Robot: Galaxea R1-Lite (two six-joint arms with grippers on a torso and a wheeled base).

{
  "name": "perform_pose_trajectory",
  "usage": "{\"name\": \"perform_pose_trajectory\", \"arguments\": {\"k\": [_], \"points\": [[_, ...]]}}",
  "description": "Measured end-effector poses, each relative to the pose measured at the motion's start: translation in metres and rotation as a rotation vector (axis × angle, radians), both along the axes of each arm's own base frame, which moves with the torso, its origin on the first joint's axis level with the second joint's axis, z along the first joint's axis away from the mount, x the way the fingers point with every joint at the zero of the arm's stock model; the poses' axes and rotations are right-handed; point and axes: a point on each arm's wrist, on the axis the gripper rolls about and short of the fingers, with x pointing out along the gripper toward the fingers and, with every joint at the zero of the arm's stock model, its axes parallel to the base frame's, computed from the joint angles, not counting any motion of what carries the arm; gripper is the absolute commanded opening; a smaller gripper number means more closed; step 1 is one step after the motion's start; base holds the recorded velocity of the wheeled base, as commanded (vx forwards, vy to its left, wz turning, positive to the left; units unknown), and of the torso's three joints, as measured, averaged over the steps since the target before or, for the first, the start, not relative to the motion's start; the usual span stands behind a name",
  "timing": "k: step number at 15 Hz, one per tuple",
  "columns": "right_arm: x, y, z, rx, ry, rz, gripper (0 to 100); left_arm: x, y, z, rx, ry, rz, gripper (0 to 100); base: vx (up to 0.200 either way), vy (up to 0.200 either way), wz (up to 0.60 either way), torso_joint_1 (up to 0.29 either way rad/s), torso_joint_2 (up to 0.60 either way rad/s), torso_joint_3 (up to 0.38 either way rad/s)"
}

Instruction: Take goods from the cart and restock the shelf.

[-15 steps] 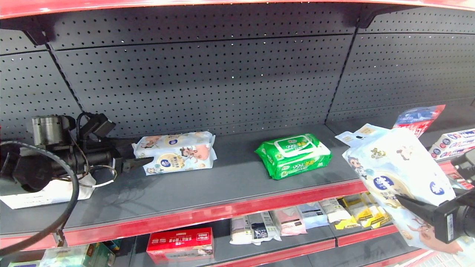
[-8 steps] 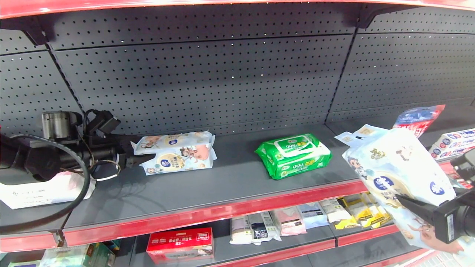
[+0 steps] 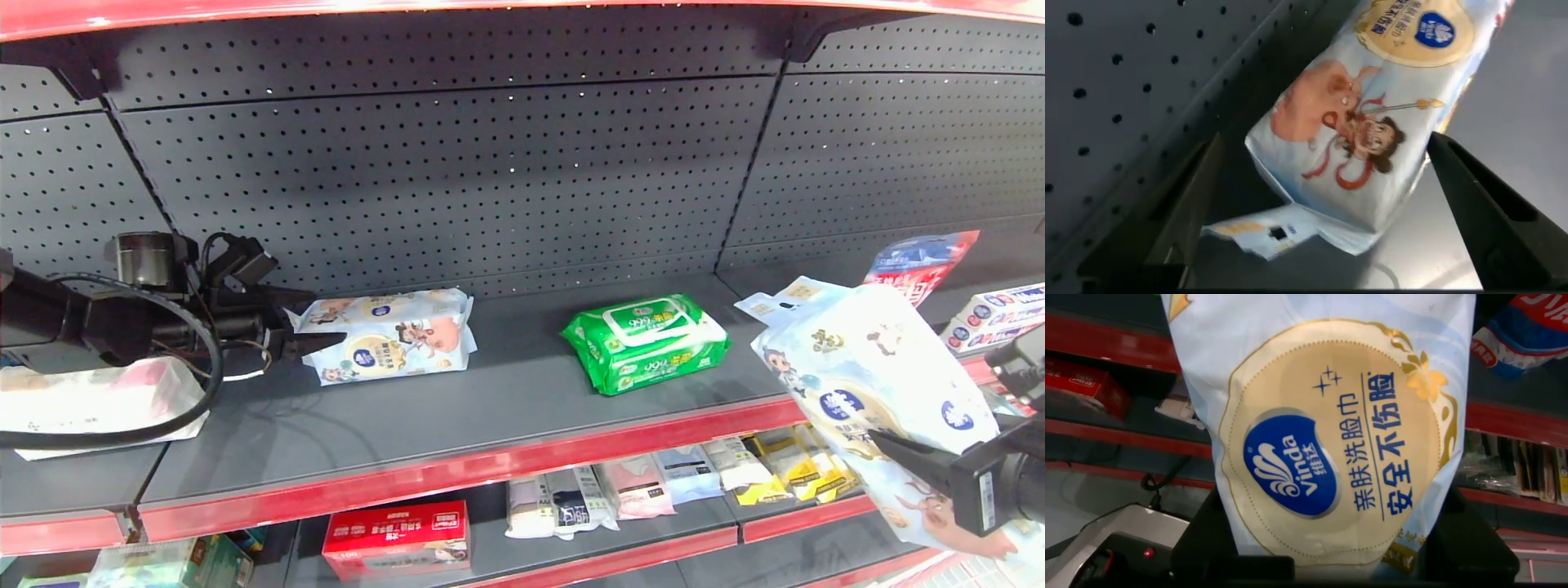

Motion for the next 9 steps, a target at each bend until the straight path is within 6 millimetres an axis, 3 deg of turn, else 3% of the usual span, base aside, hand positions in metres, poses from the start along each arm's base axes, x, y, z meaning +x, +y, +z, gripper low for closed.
{"name": "perform_pose_trajectory", "arguments": {"k": [9], "points": [[0.002, 0.0, -0.001, -0.012, 0.008, 0.004, 0, 0.016, -0.013, -0.018, -0.01, 0.037, -0.047, 100, 0.0, 0.0, 0.0, 0.0, 0.0, 0.0]]}}
